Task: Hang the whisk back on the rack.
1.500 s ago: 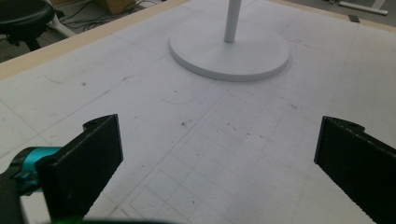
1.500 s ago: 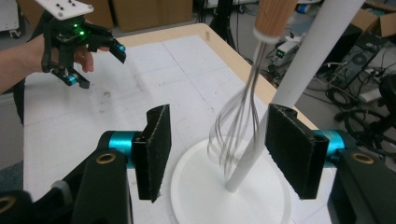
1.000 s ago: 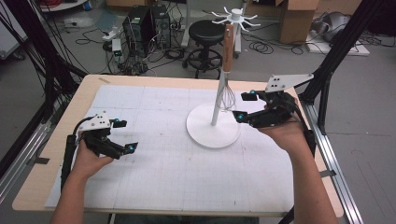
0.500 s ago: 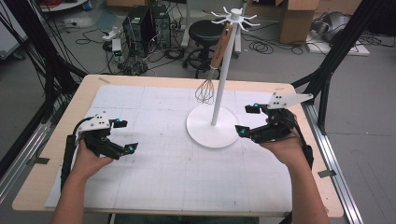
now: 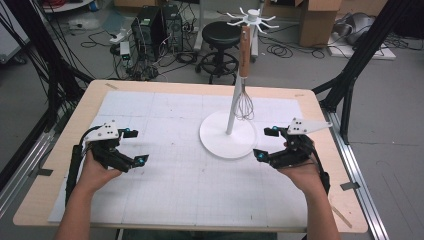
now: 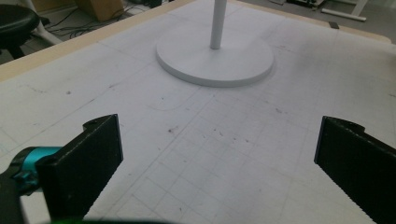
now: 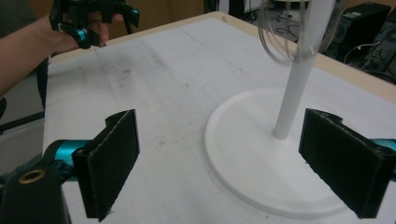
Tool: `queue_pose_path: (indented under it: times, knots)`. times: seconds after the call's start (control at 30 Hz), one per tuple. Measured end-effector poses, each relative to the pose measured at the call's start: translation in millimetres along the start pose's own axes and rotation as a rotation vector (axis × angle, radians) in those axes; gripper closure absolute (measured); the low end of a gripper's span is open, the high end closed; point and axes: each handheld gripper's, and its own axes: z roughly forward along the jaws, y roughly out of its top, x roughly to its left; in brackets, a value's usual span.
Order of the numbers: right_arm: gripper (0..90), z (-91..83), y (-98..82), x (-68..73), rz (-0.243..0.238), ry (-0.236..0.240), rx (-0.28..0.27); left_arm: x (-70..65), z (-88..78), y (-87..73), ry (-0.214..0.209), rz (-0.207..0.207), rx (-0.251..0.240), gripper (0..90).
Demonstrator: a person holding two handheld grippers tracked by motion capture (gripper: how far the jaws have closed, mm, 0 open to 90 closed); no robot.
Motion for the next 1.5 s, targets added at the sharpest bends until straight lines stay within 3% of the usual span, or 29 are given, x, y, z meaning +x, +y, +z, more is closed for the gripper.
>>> queue_pose_path:
  times: [0.17,0.27,0.33,0.63,0.8,1.17,1.5]
  knots:
    - [9.7,6.1,-26.5,-2.3,0.05,-0.007,-0.011,1.1,0.3,-1.6,-0.009,-0.011,-0.004,1.6]
    - [9.6,9.5,-32.3,-2.4,0.041,-0.023,0.01,1.8,-0.5,-1.4,-0.013,-0.015,-0.016,1.7]
    - [9.3,11.5,-33.4,-2.5,0.036,-0.034,0.032,2.7,-0.8,-2.0,-0.015,-0.017,-0.016,1.7]
    - [9.1,14.4,-34.5,-2.3,0.03,-0.026,0.032,0.7,3.0,-2.9,-0.007,-0.006,0.012,1.7]
    - [9.1,13.0,-34.8,0.4,0.013,-0.055,0.032,1.3,1.2,-3.3,-0.011,-0.011,-0.001,1.7]
    - [9.1,7.8,-35.1,-3.5,0.047,-0.045,0.002,-0.3,2.1,-3.7,-0.016,-0.008,0.001,1.7]
    - [9.2,7.2,-36.1,-3.6,0.05,-0.043,0.009,0.0,4.6,-4.7,-0.018,-0.01,0.009,1.7]
